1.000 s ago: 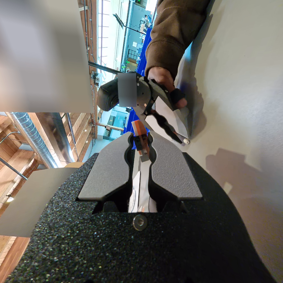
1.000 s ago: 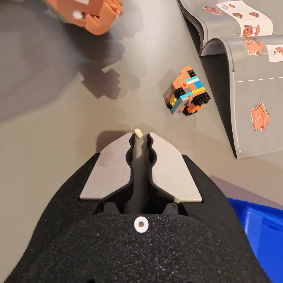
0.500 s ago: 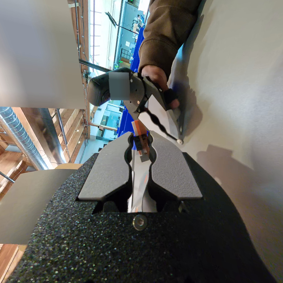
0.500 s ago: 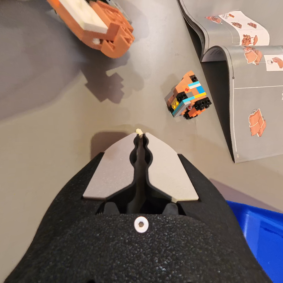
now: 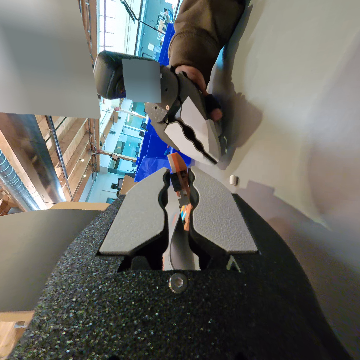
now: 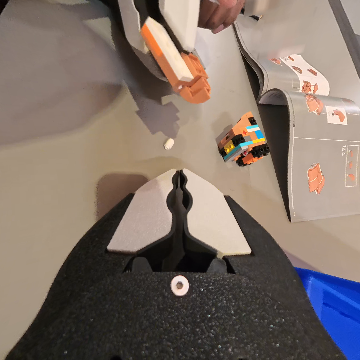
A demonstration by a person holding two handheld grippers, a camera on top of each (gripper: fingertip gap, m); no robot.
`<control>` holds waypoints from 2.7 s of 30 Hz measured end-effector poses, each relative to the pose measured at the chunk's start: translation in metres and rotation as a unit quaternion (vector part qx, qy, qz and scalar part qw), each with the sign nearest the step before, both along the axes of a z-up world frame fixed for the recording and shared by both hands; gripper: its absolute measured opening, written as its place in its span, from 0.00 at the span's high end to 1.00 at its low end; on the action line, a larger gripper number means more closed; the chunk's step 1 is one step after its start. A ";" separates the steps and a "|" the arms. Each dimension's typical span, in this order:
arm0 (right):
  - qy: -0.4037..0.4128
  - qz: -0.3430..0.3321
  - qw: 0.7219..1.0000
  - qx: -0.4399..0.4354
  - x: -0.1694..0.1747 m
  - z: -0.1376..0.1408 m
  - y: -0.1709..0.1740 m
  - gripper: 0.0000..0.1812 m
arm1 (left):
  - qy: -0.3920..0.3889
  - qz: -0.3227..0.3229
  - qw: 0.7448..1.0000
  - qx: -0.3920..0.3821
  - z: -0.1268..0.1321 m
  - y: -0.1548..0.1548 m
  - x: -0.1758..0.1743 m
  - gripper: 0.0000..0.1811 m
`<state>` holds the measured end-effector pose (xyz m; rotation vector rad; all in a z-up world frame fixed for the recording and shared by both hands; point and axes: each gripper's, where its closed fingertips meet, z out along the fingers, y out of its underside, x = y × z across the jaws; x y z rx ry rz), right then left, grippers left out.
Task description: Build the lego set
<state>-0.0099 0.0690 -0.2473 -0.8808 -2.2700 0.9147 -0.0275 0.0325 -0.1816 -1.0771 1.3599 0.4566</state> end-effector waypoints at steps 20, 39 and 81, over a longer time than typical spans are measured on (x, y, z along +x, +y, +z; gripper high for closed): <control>-0.042 0.020 0.999 -0.008 -0.020 -0.007 -0.031 0.94 | 0.095 -0.009 0.991 -0.090 -0.045 -0.014 -0.011 0.90; 0.013 0.049 0.999 -0.006 -0.012 0.003 -0.035 0.99 | 0.109 -0.015 0.994 -0.023 -0.030 -0.014 -0.003 0.90; 0.000 0.053 0.998 -0.019 -0.010 0.002 -0.036 1.00 | 0.134 -0.015 0.981 0.140 0.009 -0.023 0.016 0.90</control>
